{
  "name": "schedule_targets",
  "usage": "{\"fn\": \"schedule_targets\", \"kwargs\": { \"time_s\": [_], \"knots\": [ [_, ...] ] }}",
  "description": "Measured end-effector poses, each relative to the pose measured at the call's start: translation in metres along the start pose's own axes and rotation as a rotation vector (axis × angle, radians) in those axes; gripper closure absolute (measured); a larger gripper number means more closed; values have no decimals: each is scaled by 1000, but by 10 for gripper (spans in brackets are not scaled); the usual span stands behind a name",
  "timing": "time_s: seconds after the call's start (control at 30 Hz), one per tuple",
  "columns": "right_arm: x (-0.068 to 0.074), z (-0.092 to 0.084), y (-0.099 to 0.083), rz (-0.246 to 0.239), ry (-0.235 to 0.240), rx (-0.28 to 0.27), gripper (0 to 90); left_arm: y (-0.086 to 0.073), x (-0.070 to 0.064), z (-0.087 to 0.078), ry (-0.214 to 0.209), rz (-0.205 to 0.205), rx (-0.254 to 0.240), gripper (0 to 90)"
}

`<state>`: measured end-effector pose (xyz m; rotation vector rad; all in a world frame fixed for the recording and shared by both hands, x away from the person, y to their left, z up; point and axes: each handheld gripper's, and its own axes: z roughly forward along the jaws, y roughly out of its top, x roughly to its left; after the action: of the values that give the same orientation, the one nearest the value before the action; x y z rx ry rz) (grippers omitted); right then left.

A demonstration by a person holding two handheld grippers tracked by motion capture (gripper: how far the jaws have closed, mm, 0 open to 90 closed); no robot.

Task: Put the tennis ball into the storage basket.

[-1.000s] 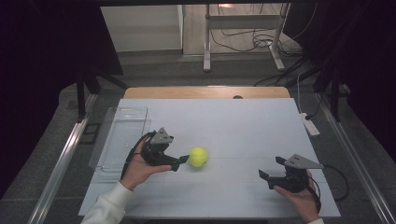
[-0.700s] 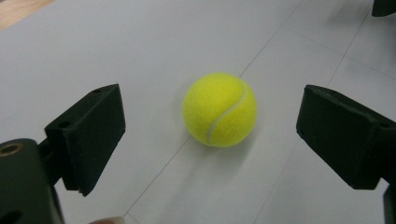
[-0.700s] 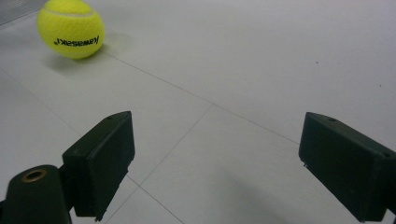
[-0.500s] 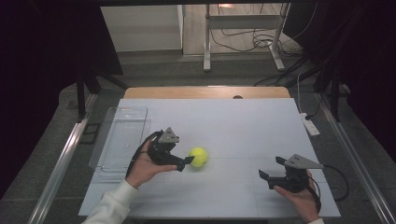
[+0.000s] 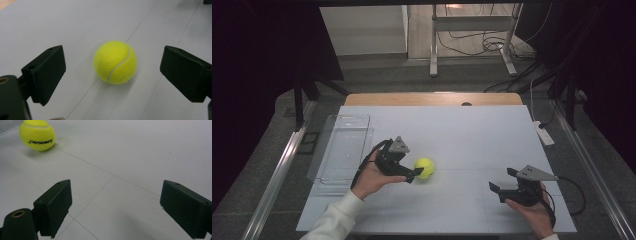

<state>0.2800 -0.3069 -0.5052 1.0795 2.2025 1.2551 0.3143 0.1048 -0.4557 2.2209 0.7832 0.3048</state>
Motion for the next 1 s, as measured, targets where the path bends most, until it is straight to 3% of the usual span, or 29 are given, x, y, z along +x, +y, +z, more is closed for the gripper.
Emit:
{"fn": "schedule_targets", "kwargs": {
  "time_s": [0.53,1.0],
  "knots": [
    [0,0,0,1,2,1,105,8,-4,15,30,27,37,60],
    [0,1,-1,-1,-1,5,104,11,-3,26,9,34,61,59]
  ]
}}
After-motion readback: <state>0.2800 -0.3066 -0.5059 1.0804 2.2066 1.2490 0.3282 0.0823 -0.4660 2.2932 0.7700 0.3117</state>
